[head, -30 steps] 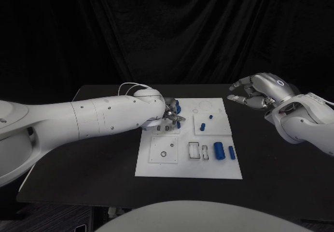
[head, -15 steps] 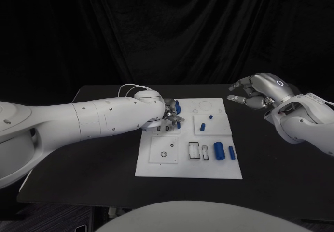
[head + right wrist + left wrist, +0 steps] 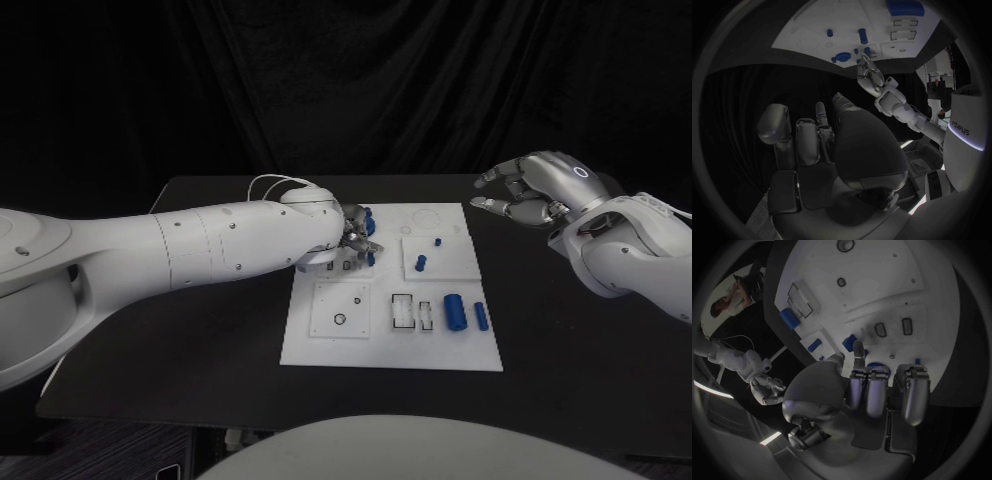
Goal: Assemble the parts on the task board
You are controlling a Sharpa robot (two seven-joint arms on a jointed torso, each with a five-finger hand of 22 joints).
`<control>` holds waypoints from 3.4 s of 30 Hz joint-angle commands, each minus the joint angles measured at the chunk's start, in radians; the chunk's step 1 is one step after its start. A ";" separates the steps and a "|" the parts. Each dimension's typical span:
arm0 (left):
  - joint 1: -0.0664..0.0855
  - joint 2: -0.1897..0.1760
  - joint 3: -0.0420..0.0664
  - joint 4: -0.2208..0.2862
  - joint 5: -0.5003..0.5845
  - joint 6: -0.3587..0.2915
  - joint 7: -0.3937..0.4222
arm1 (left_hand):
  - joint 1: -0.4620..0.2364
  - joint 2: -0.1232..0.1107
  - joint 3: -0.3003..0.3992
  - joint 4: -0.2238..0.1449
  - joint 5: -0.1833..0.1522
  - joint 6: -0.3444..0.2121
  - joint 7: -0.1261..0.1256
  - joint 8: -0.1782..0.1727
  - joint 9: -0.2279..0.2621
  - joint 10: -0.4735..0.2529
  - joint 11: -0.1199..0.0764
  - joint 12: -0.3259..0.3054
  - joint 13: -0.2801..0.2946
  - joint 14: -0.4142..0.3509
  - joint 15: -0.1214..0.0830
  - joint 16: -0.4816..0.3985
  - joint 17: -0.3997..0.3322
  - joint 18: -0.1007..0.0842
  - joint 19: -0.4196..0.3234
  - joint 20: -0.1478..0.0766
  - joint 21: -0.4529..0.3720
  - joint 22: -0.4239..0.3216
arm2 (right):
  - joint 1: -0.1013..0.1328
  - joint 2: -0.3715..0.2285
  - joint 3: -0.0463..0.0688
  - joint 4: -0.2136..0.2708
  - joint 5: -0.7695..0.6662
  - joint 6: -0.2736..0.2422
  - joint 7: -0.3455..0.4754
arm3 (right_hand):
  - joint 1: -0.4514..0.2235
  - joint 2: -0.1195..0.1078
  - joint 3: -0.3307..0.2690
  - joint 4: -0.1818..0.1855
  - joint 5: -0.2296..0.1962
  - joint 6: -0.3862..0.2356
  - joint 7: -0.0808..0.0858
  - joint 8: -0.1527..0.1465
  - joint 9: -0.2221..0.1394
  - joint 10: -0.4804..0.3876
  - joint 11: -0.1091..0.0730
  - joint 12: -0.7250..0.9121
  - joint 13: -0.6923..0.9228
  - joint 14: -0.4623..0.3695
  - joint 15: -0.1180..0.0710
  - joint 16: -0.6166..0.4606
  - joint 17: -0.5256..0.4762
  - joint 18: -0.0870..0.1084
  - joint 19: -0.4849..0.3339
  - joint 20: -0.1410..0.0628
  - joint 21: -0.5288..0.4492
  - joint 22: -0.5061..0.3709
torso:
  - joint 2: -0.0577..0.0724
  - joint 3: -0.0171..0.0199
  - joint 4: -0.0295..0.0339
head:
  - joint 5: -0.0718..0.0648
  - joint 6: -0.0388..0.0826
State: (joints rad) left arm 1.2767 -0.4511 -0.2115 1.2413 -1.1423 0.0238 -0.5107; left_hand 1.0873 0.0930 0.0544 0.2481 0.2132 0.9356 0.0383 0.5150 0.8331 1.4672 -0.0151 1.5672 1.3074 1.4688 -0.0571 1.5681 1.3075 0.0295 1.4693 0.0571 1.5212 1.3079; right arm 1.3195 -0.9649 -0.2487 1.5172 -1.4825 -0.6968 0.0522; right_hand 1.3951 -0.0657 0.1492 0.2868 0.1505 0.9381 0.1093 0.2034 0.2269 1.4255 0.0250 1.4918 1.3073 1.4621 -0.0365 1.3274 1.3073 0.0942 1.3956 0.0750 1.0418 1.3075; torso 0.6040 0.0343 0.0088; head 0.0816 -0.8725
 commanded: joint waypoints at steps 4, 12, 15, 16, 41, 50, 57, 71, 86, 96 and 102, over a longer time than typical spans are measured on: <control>-0.004 0.005 0.001 -0.001 0.001 0.001 0.012 | 0.007 0.003 0.003 -0.004 0.001 0.007 0.000 -0.008 0.000 0.104 -0.008 0.004 0.263 0.102 -0.008 0.003 0.263 0.002 -0.003 -0.007 -0.007 0.162 | -0.002 0.001 0.001 -0.002 -0.003 -0.015 0.006 | -0.001 0.001 0.004 0.002 0.003 0.007 0.001 0.001 -0.001 0.003 0.007 -0.004 0.074 0.012 0.003 0.001 0.054 0.002 0.005 0.000 0.001 0.136 | 0.000 0.0009 0.0008 | -0.001 0.000; -0.008 0.008 0.001 -0.003 0.001 0.005 0.009 | 0.006 0.003 0.004 -0.003 0.000 0.008 0.001 -0.012 0.000 0.104 -0.008 0.004 0.263 0.102 -0.008 0.003 0.263 0.003 -0.008 -0.007 -0.010 0.157 | -0.003 0.002 0.001 -0.003 -0.003 -0.012 0.013 | 0.001 0.002 0.006 0.002 0.005 0.009 0.001 0.001 -0.002 0.004 0.006 -0.004 0.074 0.012 0.003 0.001 0.053 0.002 0.005 -0.001 0.000 0.136 | 0.000 0.0013 -0.0010 | 0.002 0.000; -0.009 0.009 0.001 -0.004 0.001 0.008 0.008 | 0.009 0.003 0.007 -0.007 0.001 0.010 0.000 -0.018 0.000 0.104 -0.008 0.004 0.263 0.102 -0.008 0.003 0.263 0.004 -0.009 -0.007 -0.011 0.156 | -0.003 0.002 0.001 -0.003 -0.003 -0.012 0.015 | 0.001 0.002 0.006 0.002 0.005 0.009 0.001 0.001 -0.002 0.004 0.006 -0.004 0.074 0.012 0.003 0.001 0.053 0.002 0.005 -0.001 0.000 0.136 | 0.000 0.0018 -0.0002 | 0.002 0.000; -0.009 0.009 0.001 -0.004 0.001 0.009 0.008 | 0.009 0.003 0.007 -0.007 0.001 0.010 0.000 -0.018 0.000 0.104 -0.008 0.004 0.263 0.102 -0.008 0.003 0.263 0.004 -0.009 -0.007 -0.011 0.156 | -0.003 0.002 0.001 -0.003 -0.003 -0.012 0.016 | 0.001 0.002 0.006 0.002 0.005 0.009 0.001 0.001 -0.002 0.004 0.006 -0.004 0.074 0.012 0.003 0.001 0.053 0.002 0.005 -0.001 0.000 0.136 | 0.000 0.0019 -0.0007 | 0.003 0.000; -0.015 0.007 0.001 -0.009 0.001 0.029 0.009 | 0.041 -0.036 0.135 -0.097 0.164 0.036 -0.002 -0.125 0.006 0.104 -0.012 0.004 0.263 0.102 -0.012 0.003 0.263 0.006 -0.012 -0.012 -0.023 0.152 | -0.004 0.003 0.001 0.001 -0.003 -0.009 0.022 | 0.003 0.004 0.008 0.003 0.006 0.012 0.000 0.001 -0.003 0.005 0.006 -0.004 0.075 0.013 0.003 0.001 0.053 0.002 0.007 -0.001 0.003 0.137 | -0.002 0.0025 -0.0009 | -0.002 0.000; -0.015 0.000 0.001 -0.003 0.001 0.023 0.015 | -0.001 -0.112 0.382 -0.207 0.292 0.058 0.002 -0.177 0.041 0.104 -0.011 0.004 0.263 0.102 -0.011 0.003 0.263 0.006 -0.010 -0.012 -0.028 0.156 | -0.004 0.003 0.001 0.000 -0.003 -0.004 0.015 | 0.004 0.005 0.009 0.003 0.006 0.014 0.000 0.001 -0.004 0.005 0.006 -0.004 0.073 0.013 0.002 -0.001 0.051 0.002 0.007 -0.001 0.001 0.136 | -0.002 0.0033 0.0000 | 0.001 0.000; -0.016 -0.019 0.001 0.018 0.001 -0.004 0.017 | -0.055 -0.138 0.500 -0.274 0.288 0.066 0.003 -0.186 0.080 0.104 -0.010 0.004 0.263 0.102 -0.010 0.003 0.263 0.006 -0.008 -0.011 -0.029 0.160 | -0.006 0.002 0.001 -0.001 -0.003 0.003 0.007 | 0.005 0.005 0.010 0.003 0.006 0.014 0.000 0.001 -0.004 0.004 0.006 -0.005 0.072 0.012 0.002 -0.003 0.049 0.002 0.007 -0.001 0.000 0.136 | -0.002 0.0029 -0.0012 | 0.006 0.000; -0.016 -0.107 0.001 0.097 0.001 -0.081 0.018 | -0.084 -0.142 0.540 -0.303 0.257 0.072 0.002 -0.190 0.103 0.104 -0.010 0.004 0.263 0.102 -0.011 0.003 0.263 0.006 -0.007 -0.011 -0.030 0.162 | -0.012 -0.012 0.001 0.000 -0.003 0.011 -0.003 | 0.004 0.005 0.009 0.003 0.004 0.013 0.001 0.000 -0.005 0.002 0.006 -0.006 0.069 0.011 0.002 -0.006 0.047 0.003 0.006 -0.001 -0.003 0.135 | -0.002 0.0017 0.0029 | 0.010 0.000; -0.017 -0.160 0.001 0.122 0.001 -0.123 0.011 | -0.101 -0.136 0.549 -0.306 0.213 0.075 0.002 -0.196 0.114 0.104 -0.010 0.004 0.263 0.102 -0.011 0.003 0.263 0.007 -0.012 -0.011 -0.036 0.159 | -0.018 -0.020 0.001 0.003 -0.003 0.017 -0.007 | 0.004 0.006 0.010 0.003 0.003 0.013 0.001 -0.001 -0.006 0.000 0.006 -0.007 0.067 0.011 0.002 -0.008 0.045 0.003 0.005 -0.001 -0.005 0.135 | 0.000 0.0034 0.0035 | 0.018 0.000; -0.030 -0.163 0.001 0.119 0.001 -0.127 0.006 | -0.112 -0.128 0.548 -0.303 0.165 0.080 0.001 -0.203 0.122 0.104 -0.012 0.004 0.263 0.102 -0.012 0.003 0.263 0.008 -0.012 -0.012 -0.038 0.159 | -0.018 -0.020 0.001 0.004 -0.003 0.018 -0.009 | 0.004 0.006 0.010 0.003 0.003 0.013 0.001 -0.001 -0.006 0.000 0.006 -0.007 0.067 0.011 0.002 -0.008 0.045 0.003 0.005 -0.001 -0.005 0.135 | 0.000 0.0031 0.0050 | 0.017 0.000; -0.041 -0.164 0.001 0.113 0.058 -0.136 0.004 | -0.115 -0.125 0.545 -0.299 0.155 0.081 0.001 -0.205 0.123 0.104 -0.012 0.004 0.263 0.102 -0.013 0.003 0.263 0.008 -0.014 -0.012 -0.040 0.157 | -0.018 -0.020 0.001 0.004 -0.003 0.019 -0.010 | 0.005 0.007 0.011 0.003 0.003 0.013 0.000 -0.001 -0.006 0.000 0.006 -0.008 0.066 0.010 0.002 -0.009 0.045 0.003 0.005 -0.001 -0.006 0.134 | 0.000 0.0030 -0.0013 | 0.024 0.000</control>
State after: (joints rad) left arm 1.2377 -0.6166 -0.2119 1.3547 -1.1342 -0.0927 -0.5103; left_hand 0.9797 -0.0376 0.5414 0.0015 0.3708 1.0172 0.0445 0.3136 0.9547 1.4686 -0.0211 1.5672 1.3073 1.4650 -0.0605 1.5681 1.3074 0.0296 1.4600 0.0481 1.4850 1.3073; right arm 1.3036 -0.9837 -0.2487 1.5191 -1.4825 -0.6810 0.0600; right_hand 1.3951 -0.0657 0.1521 0.2896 0.1503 0.9453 0.1096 0.2034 0.2222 1.4290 0.0286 1.4879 1.3073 1.4621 -0.0365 1.3242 1.3075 0.0941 1.3956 0.0750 1.0418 1.3073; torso 0.6042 0.0374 0.0110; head 0.1041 -0.8725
